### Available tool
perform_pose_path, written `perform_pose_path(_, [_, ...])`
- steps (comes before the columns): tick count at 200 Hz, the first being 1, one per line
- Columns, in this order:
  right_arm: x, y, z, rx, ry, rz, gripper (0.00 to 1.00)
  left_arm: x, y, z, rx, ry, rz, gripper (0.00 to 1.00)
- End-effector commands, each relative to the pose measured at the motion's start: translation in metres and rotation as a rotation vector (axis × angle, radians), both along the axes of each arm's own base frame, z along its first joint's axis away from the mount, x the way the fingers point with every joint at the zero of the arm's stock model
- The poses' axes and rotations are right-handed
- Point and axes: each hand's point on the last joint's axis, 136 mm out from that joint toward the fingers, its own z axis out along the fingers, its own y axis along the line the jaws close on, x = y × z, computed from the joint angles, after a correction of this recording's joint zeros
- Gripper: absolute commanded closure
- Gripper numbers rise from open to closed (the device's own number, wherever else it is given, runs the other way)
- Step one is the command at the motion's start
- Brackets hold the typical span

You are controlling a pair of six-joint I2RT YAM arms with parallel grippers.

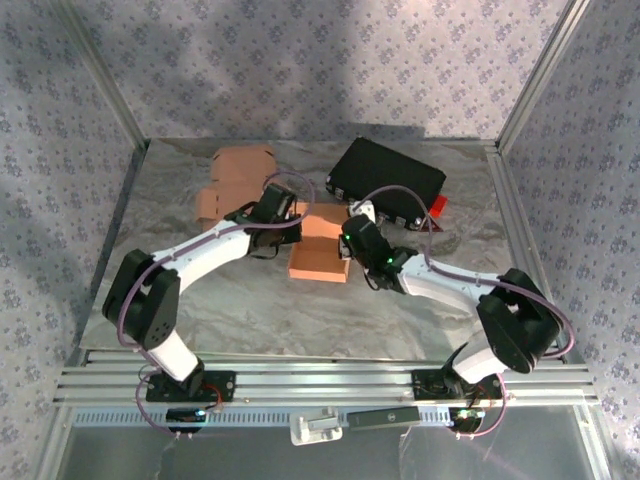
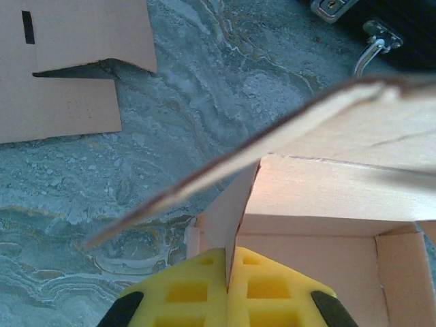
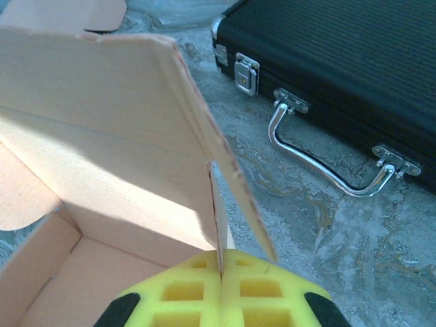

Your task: Fold the paper box

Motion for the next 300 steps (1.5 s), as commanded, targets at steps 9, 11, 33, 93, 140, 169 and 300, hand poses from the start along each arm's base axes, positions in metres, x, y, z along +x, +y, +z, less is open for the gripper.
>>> perform_pose_path(9, [0.002, -0.008, 0.018, 0.059, -0.124, -0.07, 1.0, -0.002, -0.007, 0.023, -0.075, -0.121, 0.014, 1.0])
perform_pose_path(11, [0.001, -0.008, 0.017, 0.06, -0.124, -0.07, 1.0, -0.003, -0.007, 0.023, -0.077, -0.122, 0.012, 1.0])
perform_pose_path(33, [-0.006, -0.007, 0.012, 0.057, -0.133, -0.068, 1.0, -0.013, -0.01, 0.023, -0.101, -0.147, 0.012, 1.0])
perform_pose_path(93, [-0.022, 0.0, 0.006, 0.049, -0.184, -0.063, 1.0, -0.03, -0.015, 0.009, -0.115, -0.144, 0.01, 1.0])
perform_pose_path(140, [-0.032, 0.004, -0.004, 0.047, -0.215, -0.013, 1.0, -0.043, -0.013, -0.001, -0.135, -0.149, 0.032, 0.9])
perform_pose_path(169, [-0.036, 0.009, -0.006, 0.03, -0.225, 0.034, 1.0, -0.049, -0.013, -0.008, -0.153, -0.144, 0.036, 0.89])
perform_pose_path(300, [-0.061, 0.014, -0.025, -0.147, -0.156, 0.069, 0.91, -0.074, -0.003, -0.038, -0.083, -0.138, 0.078, 0.91])
